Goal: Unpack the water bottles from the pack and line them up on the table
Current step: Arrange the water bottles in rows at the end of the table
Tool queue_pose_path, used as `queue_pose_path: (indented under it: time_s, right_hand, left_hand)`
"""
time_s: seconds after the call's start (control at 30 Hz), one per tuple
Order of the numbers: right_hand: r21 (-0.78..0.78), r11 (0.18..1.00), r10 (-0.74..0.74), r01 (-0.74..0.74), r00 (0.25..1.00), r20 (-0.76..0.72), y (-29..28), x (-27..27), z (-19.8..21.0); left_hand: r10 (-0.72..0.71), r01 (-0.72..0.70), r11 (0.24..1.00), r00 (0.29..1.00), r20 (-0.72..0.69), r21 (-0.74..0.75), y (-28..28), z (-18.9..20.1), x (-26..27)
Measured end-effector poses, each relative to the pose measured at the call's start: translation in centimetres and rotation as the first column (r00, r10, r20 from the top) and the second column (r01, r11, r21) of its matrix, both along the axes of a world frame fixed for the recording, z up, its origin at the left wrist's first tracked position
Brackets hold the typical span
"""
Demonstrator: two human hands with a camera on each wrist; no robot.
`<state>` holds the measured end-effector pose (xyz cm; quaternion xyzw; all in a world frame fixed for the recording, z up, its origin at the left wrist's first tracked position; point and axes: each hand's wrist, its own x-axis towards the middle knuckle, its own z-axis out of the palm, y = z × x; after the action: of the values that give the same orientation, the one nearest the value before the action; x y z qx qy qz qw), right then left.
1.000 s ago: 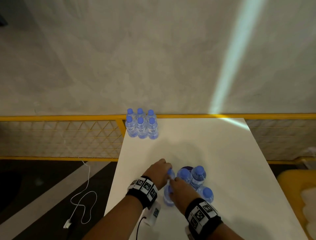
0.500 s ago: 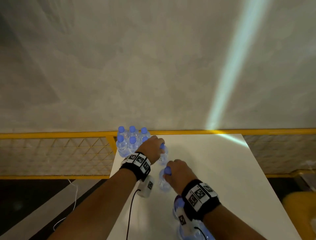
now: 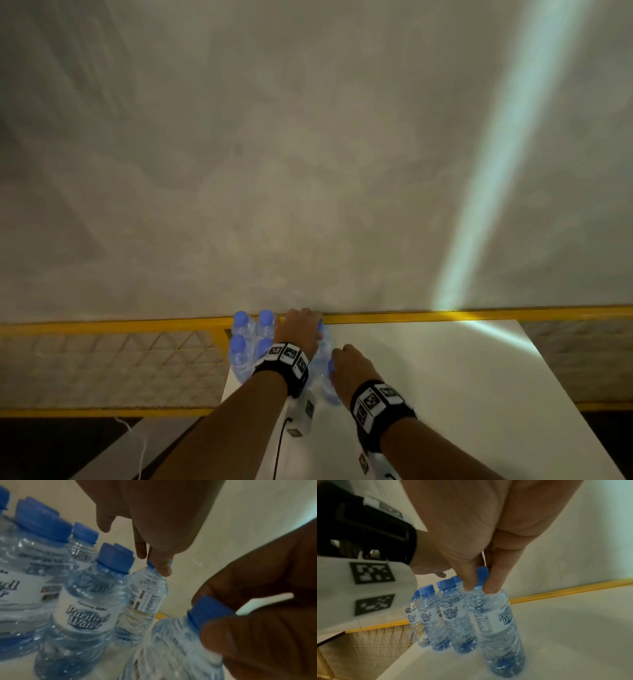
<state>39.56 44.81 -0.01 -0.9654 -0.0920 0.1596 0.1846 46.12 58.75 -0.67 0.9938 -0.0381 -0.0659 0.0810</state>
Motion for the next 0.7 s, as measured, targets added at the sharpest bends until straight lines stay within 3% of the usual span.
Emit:
queue_pose_path:
  time_s: [0.37,0.53,0.7]
  right_hand:
    - [0.068,0.997,-0.021,0.022,1.000,-0.009,2.2,3.7,-0.7]
    - [0.024,1.000,0.002,-0.003,1.000,0.026,2.2,3.9,-0.8]
    - [0.119,0.992,-0.043,0.050,0.997,-0.062,0.9,3.1,-0.1]
  left_hand:
    - [-0.042,0.040,0.998,0.999,-0.025,-0.052,0.3,-1.3,2.3]
    - [-0.038,0.037,0.999,0.999,-0.020,-0.038,0.3,-1.7,2.2]
    - [-0.010,0.010,0.998,1.000,-0.004,-0.061,0.4,-1.3,1.4]
